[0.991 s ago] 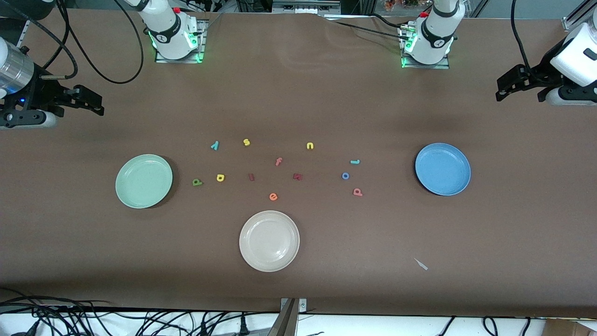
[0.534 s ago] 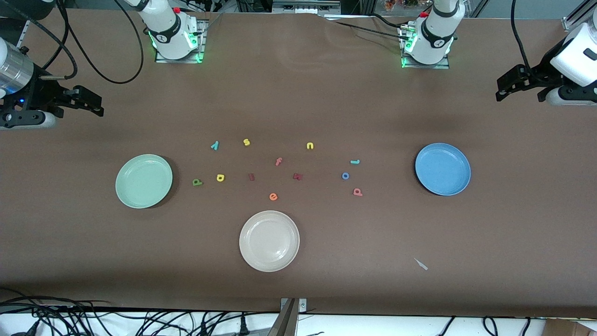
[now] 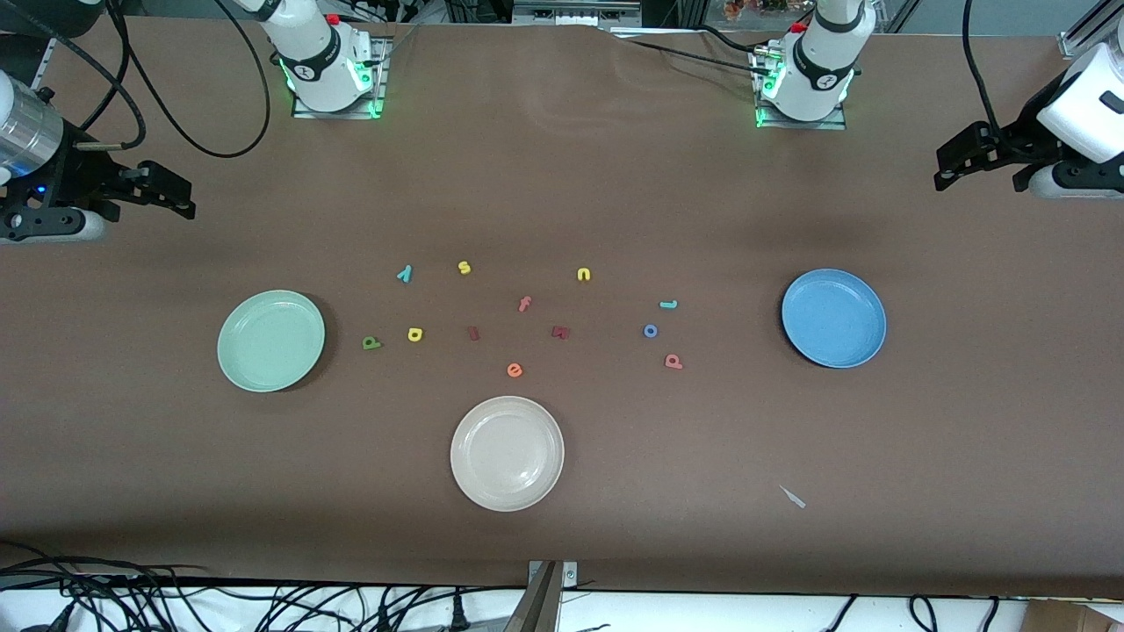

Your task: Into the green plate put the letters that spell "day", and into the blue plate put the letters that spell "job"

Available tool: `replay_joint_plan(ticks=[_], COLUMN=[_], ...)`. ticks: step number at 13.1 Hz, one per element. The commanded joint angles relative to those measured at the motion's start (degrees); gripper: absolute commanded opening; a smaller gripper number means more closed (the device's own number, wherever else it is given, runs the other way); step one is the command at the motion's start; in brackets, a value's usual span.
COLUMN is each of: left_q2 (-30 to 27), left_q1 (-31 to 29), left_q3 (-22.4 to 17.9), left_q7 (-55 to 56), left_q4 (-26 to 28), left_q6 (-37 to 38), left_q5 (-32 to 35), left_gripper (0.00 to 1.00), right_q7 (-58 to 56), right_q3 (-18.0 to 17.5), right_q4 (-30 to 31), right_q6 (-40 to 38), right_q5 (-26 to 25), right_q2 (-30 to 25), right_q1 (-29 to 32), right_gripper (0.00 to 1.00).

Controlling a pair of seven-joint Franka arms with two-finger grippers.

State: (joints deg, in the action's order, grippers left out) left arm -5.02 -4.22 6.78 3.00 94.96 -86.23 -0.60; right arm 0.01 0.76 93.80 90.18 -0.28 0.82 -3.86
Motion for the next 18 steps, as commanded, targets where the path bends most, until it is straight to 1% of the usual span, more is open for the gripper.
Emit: replay_joint_plan(ticks=[1,18], left_q2=[0.8,0.8], left_q1=[0.0,1.5], left_q3=[0.3,0.9], left_q7=[0.4,0.5], left_q4=[-2.0,-2.1], left_q6=[1.5,1.6], left_q5=[1.9,1.8], left_gripper=[1.00,1.00], right_q7=[0.2,0.2], right_q3=[-0.2,-0.3], right_q4=[0.7,0.7], right_q6=[0.4,0.3], right_q5=[-0.4,-0.3], right_q2=[-0.6,-0.7], right_q1=[0.3,0.3], right_gripper=[1.00,1.00])
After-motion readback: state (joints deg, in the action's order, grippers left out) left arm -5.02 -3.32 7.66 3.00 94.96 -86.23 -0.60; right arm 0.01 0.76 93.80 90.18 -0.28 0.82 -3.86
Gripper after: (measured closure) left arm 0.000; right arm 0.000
